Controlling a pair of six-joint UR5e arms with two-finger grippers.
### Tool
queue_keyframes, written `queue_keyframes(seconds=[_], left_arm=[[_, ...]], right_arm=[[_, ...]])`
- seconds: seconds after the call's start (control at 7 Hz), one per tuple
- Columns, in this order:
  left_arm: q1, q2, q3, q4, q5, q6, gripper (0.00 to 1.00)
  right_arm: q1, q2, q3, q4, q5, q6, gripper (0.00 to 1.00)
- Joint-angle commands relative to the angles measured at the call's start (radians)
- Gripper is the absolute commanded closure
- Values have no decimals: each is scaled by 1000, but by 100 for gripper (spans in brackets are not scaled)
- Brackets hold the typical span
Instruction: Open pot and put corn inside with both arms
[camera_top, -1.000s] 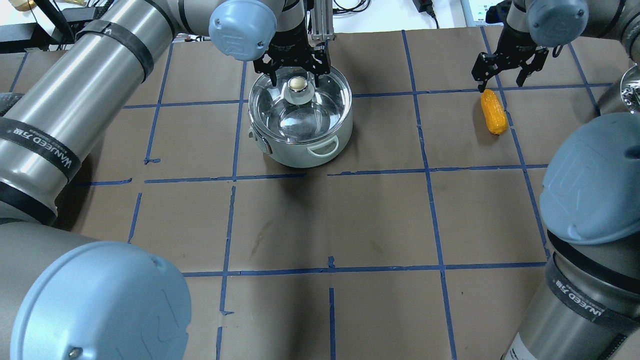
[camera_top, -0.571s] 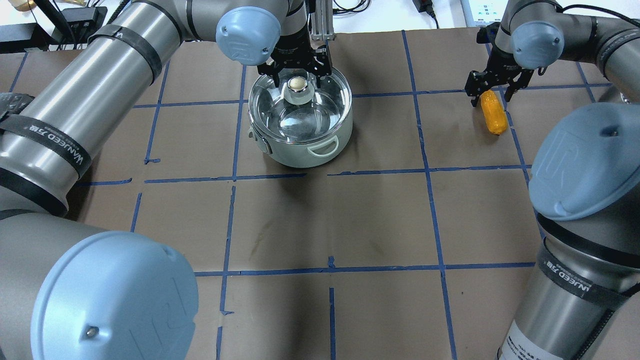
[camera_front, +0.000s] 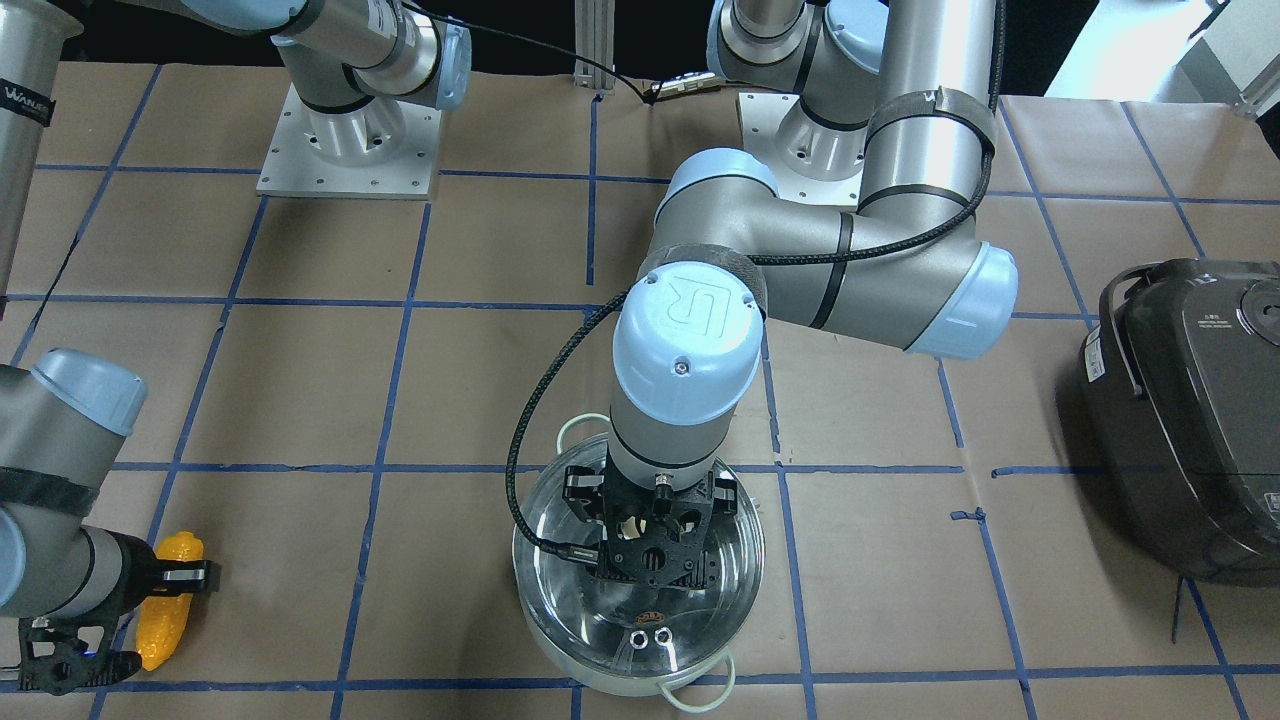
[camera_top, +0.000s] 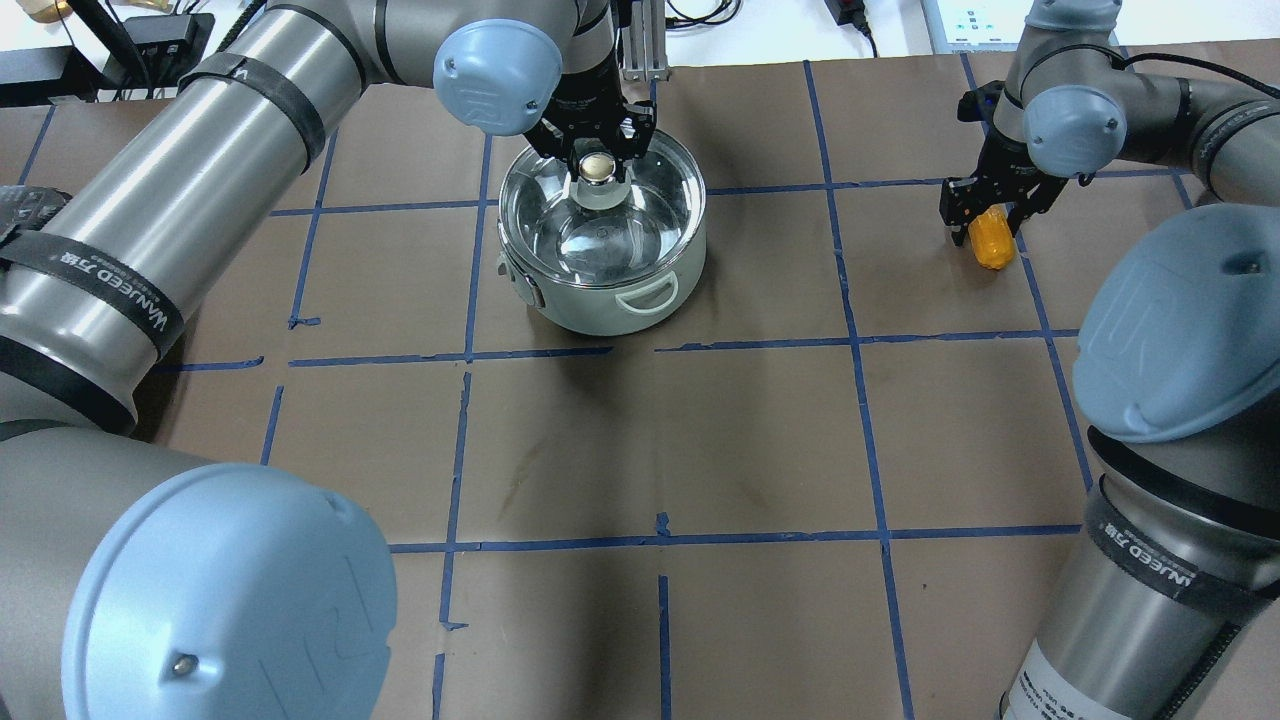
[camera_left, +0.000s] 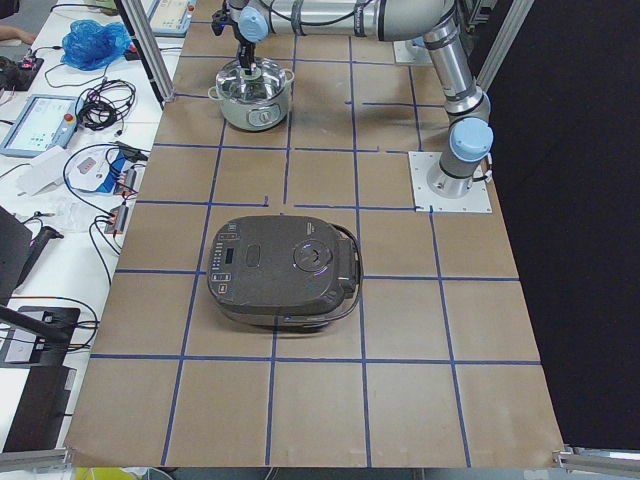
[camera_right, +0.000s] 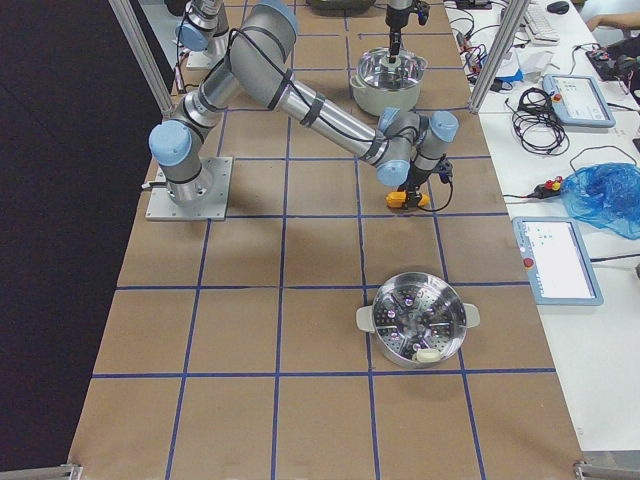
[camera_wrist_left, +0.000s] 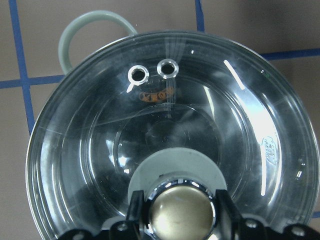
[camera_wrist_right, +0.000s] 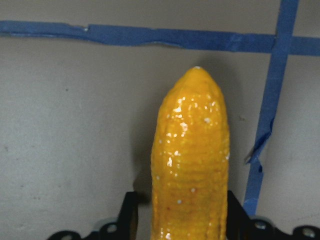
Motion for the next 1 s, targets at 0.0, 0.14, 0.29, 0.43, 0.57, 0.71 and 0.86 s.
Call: queue_keyframes(seconds=[0.0,0.14,0.29,0.43,0.57,0.71,0.86], left_arm=[[0,25,9,-13,10,1,98],[3,70,25,-65,15,2,98],[8,114,58,-151,15,12,98],[41,137,77,-222,25,30,98],[108,144,68,-213,31,57,98],[171,147,72,-211,30,117,98],[236,148,59,-207,30,186,98]], right_arm=[[-2,-3,-8,-1,4,6,92],[0,-17,-22,0,5,8,93],[0,-47,-58,11,3,12,93],[24,-89,-89,37,1,20,92],[103,-141,-129,124,3,82,92],[213,-149,-198,176,1,133,92],[309,-144,-288,210,3,176,92]])
